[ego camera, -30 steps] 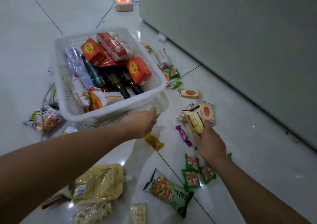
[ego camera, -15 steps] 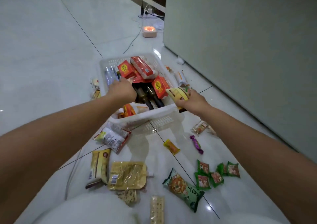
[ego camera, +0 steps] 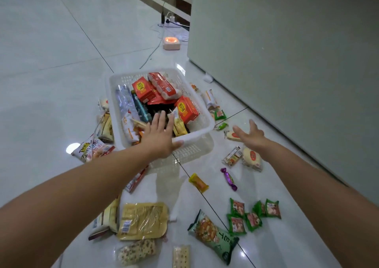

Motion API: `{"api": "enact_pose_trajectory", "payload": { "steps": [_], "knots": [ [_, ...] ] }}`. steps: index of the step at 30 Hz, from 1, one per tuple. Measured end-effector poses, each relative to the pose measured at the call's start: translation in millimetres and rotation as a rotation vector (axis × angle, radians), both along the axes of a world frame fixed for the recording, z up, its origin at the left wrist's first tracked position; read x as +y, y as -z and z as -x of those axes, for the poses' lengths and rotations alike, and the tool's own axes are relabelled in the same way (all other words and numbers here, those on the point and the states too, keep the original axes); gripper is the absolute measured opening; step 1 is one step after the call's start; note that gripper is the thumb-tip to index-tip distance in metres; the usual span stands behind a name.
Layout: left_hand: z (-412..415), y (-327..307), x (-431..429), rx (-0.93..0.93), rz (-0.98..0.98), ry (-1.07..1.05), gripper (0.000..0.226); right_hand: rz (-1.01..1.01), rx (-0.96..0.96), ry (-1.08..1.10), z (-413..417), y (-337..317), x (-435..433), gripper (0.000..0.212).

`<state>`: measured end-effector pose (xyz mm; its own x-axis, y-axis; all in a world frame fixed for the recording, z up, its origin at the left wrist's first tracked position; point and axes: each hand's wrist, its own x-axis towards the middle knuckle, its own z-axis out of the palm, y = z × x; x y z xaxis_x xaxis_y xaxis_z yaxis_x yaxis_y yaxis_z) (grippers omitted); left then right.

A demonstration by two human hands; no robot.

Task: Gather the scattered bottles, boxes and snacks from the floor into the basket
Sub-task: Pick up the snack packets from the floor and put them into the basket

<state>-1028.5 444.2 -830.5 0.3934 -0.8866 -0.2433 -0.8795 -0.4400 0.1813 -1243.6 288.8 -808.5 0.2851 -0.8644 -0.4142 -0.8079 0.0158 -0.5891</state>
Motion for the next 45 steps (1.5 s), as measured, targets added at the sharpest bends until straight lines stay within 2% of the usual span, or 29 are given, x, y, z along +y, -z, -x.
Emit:
{"api": "enact_pose_trajectory", "payload": {
  "steps": [4,10,14,19,23,28,33,36,40,45],
  "knots": [
    [26.6,20.7,-18.0,-0.114,-0.001,0.186,0.089,0.002,0.100,0.078,46.1,36.5,-7.3,0.082],
    [58.6,37.6,-49.0,-0.152,0.000,0.328,0.089,-0.024,0.198,0.095,80.4,76.0,-9.8,0.078],
    [77.4,46.1,-76.5,-0.175,0.014,0.413,0.087,-0.020,0.188,0.165,83.0,95.8,-21.1,0.077],
    [102.4,63.0,-122.6,-0.273,0.020,0.494,0.087,-0.043,0.055,0.376,78.9,126.1,-34.8,0.076],
    [113.5,78.7,-162.3,-0.202,-0.021,0.468,0.084,-0.097,0.015,0.536,74.2,151.3,-50.1,0.076],
    [112.5,100.4,-197.3,-0.073,-0.083,0.370,0.075,0.024,0.000,0.492,63.2,171.9,-67.7,0.066],
    [104.8,116.7,-215.0,0.037,-0.203,0.421,0.069,-0.023,-0.157,0.566,55.2,190.8,-72.2,0.057],
    [103.6,122.3,-217.2,0.005,-0.144,0.459,0.067,0.034,-0.134,0.473,56.0,201.7,-60.7,0.058],
    [108.4,125.6,-217.0,-0.108,0.048,0.453,0.047,0.065,-0.090,0.442,55.8,205.0,-60.4,0.058],
    [118.2,130.8,-217.3,-0.094,0.105,0.337,0.051,0.067,-0.126,0.482,54.0,200.5,-60.4,0.062]
  ]
}}
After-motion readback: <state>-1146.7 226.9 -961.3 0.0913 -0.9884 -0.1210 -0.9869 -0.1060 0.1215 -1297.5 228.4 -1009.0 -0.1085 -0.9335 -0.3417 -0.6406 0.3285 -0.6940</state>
